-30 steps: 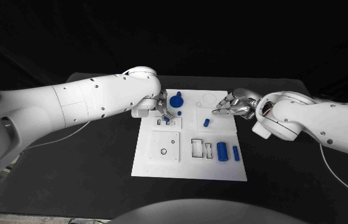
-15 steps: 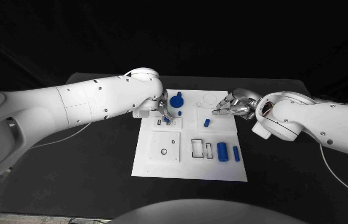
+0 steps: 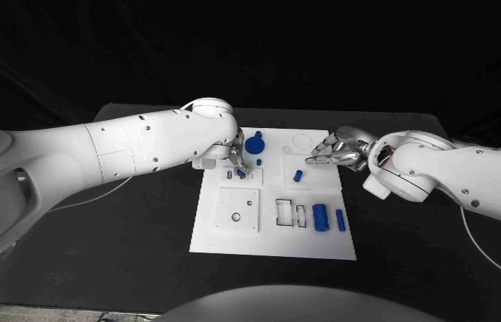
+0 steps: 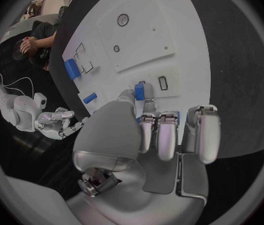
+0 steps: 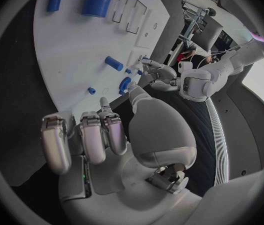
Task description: Assemble the parts on the task board
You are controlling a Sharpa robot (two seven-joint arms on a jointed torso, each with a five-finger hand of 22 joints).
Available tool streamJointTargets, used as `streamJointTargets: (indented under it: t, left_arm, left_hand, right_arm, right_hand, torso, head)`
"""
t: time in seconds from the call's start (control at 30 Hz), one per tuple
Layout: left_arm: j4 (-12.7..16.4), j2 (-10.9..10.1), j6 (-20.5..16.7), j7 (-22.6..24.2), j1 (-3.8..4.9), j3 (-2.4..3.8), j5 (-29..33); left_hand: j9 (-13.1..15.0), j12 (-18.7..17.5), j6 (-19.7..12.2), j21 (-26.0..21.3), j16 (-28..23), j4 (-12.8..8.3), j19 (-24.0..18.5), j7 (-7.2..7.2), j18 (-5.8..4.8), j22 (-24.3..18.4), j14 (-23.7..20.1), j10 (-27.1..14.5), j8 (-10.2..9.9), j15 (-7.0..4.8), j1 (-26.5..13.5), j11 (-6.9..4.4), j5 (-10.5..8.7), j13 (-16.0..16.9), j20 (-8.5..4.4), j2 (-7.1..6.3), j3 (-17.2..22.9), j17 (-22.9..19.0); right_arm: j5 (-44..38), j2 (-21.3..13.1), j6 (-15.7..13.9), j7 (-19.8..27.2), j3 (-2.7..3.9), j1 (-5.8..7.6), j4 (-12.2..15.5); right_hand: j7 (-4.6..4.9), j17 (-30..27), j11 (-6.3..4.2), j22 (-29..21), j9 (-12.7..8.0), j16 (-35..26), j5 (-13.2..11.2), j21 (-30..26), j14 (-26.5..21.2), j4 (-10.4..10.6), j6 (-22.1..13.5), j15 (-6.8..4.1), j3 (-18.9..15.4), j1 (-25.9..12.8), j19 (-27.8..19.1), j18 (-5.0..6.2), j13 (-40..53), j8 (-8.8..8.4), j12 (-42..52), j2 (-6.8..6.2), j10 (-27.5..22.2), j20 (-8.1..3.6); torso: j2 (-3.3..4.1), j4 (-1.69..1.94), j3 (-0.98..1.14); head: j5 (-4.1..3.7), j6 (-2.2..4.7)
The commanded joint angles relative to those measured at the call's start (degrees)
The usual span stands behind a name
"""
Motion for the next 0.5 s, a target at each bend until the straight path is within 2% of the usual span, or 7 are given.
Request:
streamJointTargets:
  t: [0.03,0.5]
  left_arm:
    - [-0.1,0.2,1.7,-5.1,-0.02,0.01,-0.7]
    - [-0.5,0.5,1.7,-5.5,-0.34,0.01,-0.7]
  left_hand:
    - [0.1,0.1,1.0,-0.2,0.1,-0.1,0.7,-0.67,0.49,13.3,6.2,6.2,0.1,-0.42,-0.2,-0.43,-0.25,15.0,-0.42,0.56,0.3,15.1]
    - [0.1,0.1,1.2,-0.3,0.1,0.1,0.6,-0.59,0.55,13.2,6.2,6.2,-0.4,-0.41,-2.1,-0.37,-1.22,15.0,-0.40,1.52,1.0,15.1]
  right_arm:
    - [-0.4,0.0,0.7,0.0,-0.01,-0.04,0.1]
    - [-0.4,0.0,0.8,0.0,-0.01,-0.04,0.1]
  right_hand:
    - [0.47,15.1,0.49,15.1,0.1,0.2,0.3,0.3,6.1,0.1,0.1,0.47,-0.4,-0.1,6.0,-0.38,15.1,0.27,0.2,0.50,6.1,0.51]
    - [0.47,15.1,0.49,15.1,0.1,0.2,0.3,0.3,6.1,0.1,0.1,0.47,-0.4,-0.1,6.0,-0.38,15.1,0.27,0.2,0.50,6.1,0.51]
  torso:
    - [-0.04,-0.01,0.01]
    - [0.00,0.03,-0.01]
  head:
    - [0.04,-0.07]
    - [0.06,-0.24]
